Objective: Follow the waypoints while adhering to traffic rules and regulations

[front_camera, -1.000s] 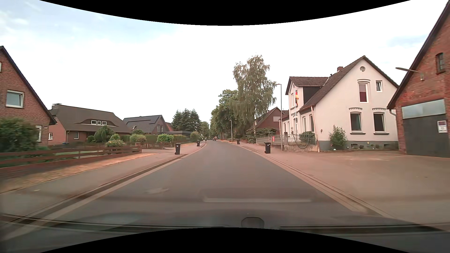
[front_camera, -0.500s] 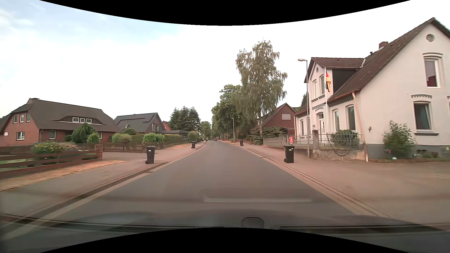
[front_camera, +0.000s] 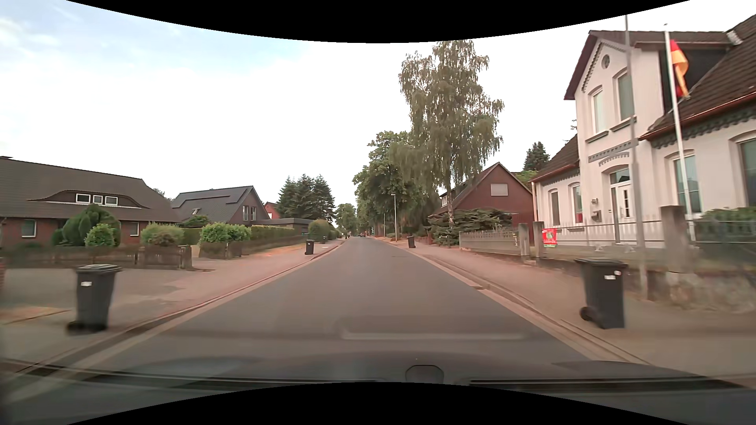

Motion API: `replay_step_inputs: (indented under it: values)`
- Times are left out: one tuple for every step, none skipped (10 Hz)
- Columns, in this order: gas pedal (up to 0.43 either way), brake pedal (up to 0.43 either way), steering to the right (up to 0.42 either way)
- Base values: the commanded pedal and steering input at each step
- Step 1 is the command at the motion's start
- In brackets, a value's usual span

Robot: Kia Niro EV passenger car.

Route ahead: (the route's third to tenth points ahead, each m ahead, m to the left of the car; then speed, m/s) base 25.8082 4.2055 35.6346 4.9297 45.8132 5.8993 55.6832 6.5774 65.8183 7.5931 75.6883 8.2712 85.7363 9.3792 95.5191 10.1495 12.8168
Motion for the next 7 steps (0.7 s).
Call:
replay_step_inputs:
  values:
    - [0.150,0.000,-0.015]
    - [0.150,0.000,-0.016]
    - [0.150,0.000,-0.019]
    - [0.150,0.000,-0.020]
    - [0.150,0.000,-0.021]
    - [0.150,0.000,-0.021]
    - [0.150,0.000,-0.021]
